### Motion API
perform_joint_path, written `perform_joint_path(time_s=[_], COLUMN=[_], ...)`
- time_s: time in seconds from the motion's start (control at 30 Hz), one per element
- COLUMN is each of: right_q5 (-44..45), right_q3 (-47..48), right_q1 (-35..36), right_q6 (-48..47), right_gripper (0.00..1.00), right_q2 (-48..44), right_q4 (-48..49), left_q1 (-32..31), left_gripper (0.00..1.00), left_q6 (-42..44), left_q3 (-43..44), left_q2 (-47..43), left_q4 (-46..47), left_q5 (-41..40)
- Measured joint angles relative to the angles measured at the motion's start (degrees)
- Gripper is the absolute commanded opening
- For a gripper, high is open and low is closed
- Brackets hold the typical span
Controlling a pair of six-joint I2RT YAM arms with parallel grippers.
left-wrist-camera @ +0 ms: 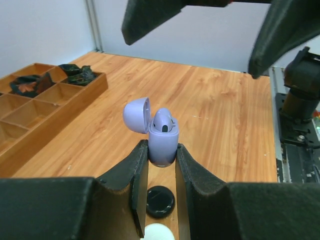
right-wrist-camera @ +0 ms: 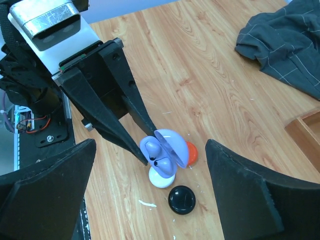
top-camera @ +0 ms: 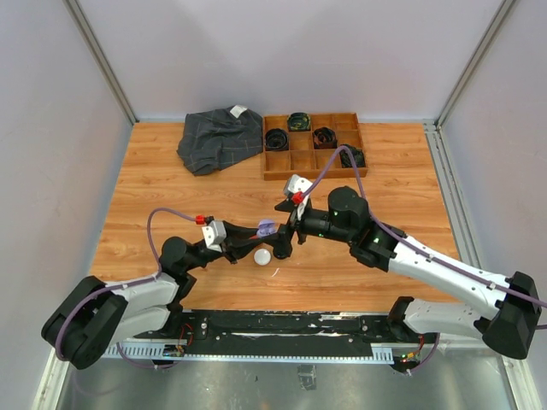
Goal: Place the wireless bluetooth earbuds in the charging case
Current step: Place the earbud in the charging case, then close the charging case.
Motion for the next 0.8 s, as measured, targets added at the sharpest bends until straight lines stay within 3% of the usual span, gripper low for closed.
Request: perform_joint_path(time_s=[0.37,0.8], right_q5=[-17.14,-26.36], right_q3=[-0.02,-0.02], right_q1=[-9.01,-11.65], right_q6=[-1.07,-1.03], right_gripper=[0.97,0.96], right_q2=[-0.33,4.87], right_q4=[-2.08,-2.67], left_q1=[-0.02,-0.02], left_gripper=[0.0,0.0], left_q6=[-5.88,-14.75], left_q3=[2.95,5.16], left_q2=[5.99,14.1], left_q4=[4.72,13.97], left_q5=[7.96,11.13])
